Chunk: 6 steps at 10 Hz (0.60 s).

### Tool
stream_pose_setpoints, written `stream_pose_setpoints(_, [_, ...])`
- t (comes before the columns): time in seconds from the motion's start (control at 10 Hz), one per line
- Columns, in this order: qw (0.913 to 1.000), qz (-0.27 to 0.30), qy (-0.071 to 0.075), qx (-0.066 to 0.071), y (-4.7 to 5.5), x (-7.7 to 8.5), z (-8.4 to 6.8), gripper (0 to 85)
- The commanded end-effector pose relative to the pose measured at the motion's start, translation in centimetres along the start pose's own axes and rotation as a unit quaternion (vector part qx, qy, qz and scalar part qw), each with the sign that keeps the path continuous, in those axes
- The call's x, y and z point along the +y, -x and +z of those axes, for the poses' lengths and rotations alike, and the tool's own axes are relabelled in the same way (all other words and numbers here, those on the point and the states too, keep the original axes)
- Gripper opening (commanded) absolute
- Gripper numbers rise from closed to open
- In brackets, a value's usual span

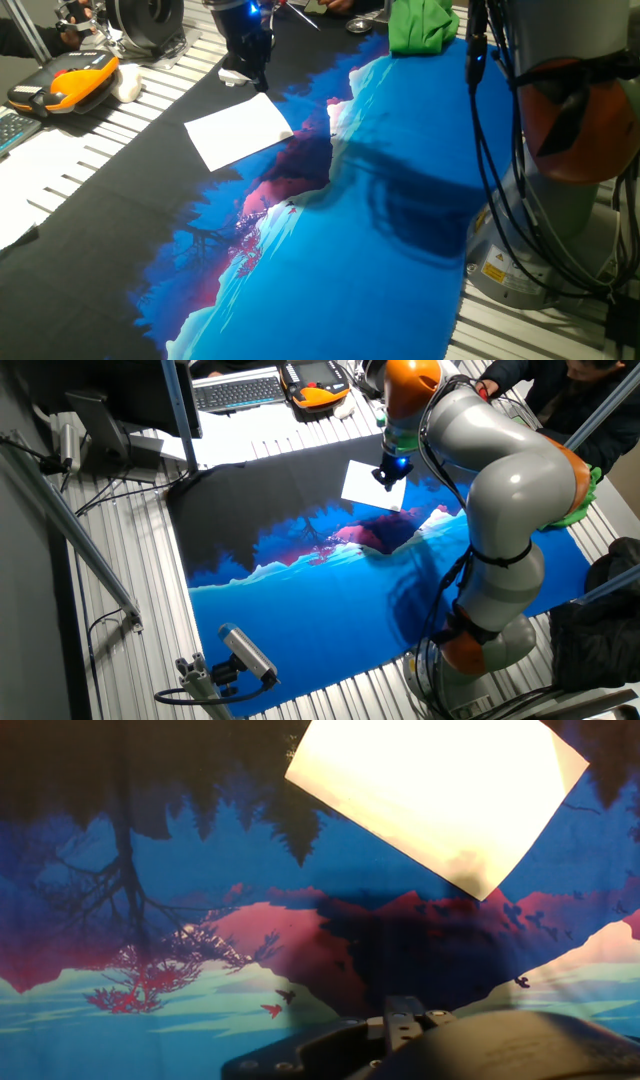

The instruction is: Unfold a piece of paper

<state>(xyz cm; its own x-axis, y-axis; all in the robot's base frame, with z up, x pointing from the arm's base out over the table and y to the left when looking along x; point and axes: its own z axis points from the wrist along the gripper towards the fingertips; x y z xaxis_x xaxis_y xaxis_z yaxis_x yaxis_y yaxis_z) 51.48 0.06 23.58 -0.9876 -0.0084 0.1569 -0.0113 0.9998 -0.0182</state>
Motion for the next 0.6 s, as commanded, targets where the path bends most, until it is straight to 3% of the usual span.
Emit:
stream_pose_setpoints(0.0, [1.0000,-0.001,0.000,0.000,0.00,0.00,0.00,0.0])
stream_pose_setpoints(0.2, [0.9993,-0.014,-0.008,-0.034,0.00,0.00,0.00,0.0])
stream_pose_setpoints(0.3, [0.9996,-0.003,0.010,-0.028,0.00,0.00,0.00,0.0])
stream_pose_setpoints(0.4, [0.9979,0.004,0.009,-0.064,0.00,0.00,0.00,0.0])
stream_pose_setpoints(0.5, [0.9966,0.004,-0.006,-0.082,0.00,0.00,0.00,0.0])
